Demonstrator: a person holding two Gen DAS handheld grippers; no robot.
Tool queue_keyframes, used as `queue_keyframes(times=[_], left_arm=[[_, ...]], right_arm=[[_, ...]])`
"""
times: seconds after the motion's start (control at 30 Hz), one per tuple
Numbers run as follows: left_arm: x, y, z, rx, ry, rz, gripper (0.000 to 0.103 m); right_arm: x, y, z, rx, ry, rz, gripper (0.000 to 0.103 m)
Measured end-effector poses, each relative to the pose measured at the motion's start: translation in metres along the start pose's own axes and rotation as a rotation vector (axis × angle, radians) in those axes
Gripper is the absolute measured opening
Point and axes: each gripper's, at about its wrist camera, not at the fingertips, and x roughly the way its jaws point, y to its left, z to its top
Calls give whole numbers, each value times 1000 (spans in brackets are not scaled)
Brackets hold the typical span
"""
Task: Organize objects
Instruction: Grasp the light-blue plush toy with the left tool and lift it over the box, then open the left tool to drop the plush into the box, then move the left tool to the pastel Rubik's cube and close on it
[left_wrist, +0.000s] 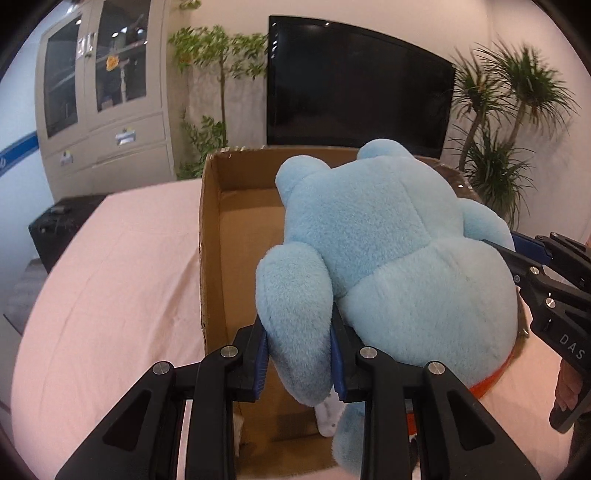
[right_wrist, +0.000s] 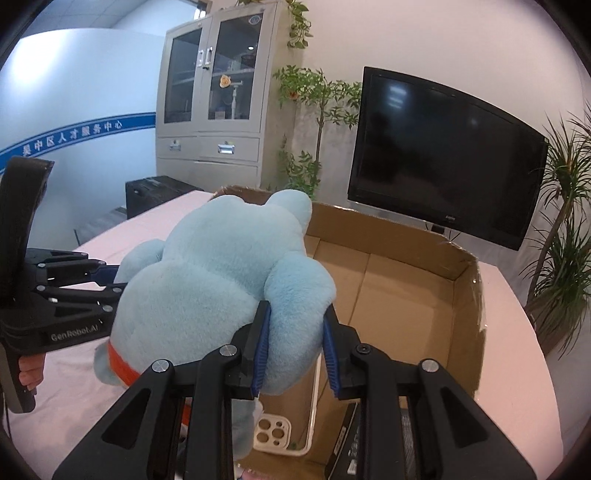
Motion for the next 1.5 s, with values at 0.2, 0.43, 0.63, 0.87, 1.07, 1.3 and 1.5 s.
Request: queue_keyframes(times=[0.2, 0.43, 0.63, 0.87, 1.07, 1.3, 1.5], left_arm=[[42, 16, -5, -7, 57, 38, 24], [75, 21, -18, 5, 120, 96, 28], [57, 13, -22, 6, 55, 135, 53], [-19, 8, -27, -57, -65, 45, 77], [-65, -21, -89, -16, -10, -79, 80], [-57, -36, -165, -149, 90, -169, 81], [-58, -29, -206, -250, 135, -185, 81]], right_arm=[[41, 2, -5, 5, 61, 6, 24], [82, 3, -20, 7, 168, -3, 28], [70, -5, -21, -4, 153, -66, 64], [-3, -28, -16, 32, 37, -2, 78], [-52, -38, -65, 95, 73, 154, 78], [-33, -7, -148, 142, 198, 152, 79], [-3, 13, -166, 173, 230, 162, 78]])
